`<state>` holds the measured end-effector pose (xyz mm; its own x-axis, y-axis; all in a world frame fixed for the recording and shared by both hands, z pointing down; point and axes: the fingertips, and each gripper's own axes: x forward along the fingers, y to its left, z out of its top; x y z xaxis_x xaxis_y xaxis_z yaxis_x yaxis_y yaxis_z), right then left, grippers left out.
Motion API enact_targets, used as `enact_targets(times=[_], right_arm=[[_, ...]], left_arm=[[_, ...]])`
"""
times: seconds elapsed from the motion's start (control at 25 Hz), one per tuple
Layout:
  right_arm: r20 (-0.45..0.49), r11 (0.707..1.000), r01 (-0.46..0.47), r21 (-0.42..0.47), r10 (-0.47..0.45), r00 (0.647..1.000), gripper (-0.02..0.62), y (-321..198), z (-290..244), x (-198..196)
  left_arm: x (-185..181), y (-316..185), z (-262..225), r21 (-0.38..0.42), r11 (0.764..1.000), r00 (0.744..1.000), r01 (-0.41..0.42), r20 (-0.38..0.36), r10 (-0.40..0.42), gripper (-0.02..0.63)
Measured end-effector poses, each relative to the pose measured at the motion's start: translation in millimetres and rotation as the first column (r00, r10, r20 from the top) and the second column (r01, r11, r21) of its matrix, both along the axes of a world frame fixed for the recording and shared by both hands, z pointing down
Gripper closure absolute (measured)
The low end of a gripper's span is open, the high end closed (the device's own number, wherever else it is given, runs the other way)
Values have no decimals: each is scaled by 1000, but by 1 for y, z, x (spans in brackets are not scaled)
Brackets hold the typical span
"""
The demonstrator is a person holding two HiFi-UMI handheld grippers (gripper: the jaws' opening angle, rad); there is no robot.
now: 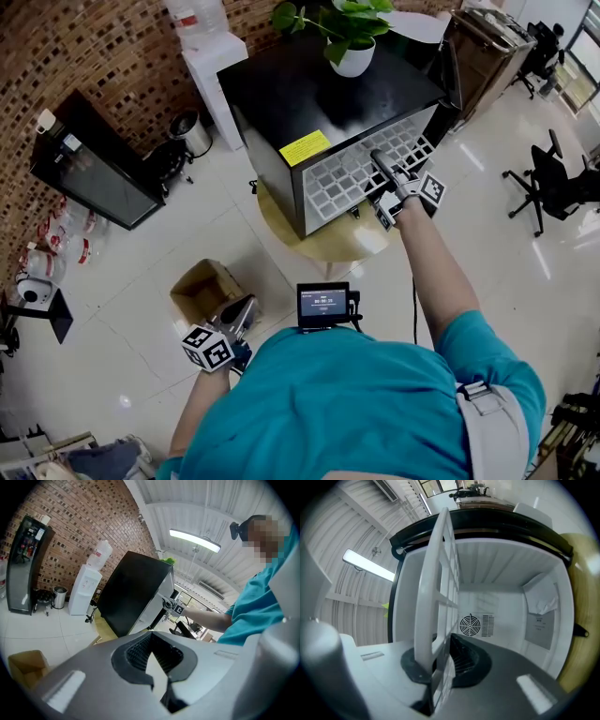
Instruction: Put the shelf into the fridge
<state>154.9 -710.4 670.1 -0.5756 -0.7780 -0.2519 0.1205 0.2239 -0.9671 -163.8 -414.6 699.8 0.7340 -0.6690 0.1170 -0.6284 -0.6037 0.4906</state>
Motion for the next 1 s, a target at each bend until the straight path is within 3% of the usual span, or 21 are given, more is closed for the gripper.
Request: enact_targets(times=[1.0], right_arm=[[-24,1000,-1,-23,0,1000,563,-58,-5,-35]], left_arm=[[-24,-12,11,-14,998,998,55,2,-55,604]])
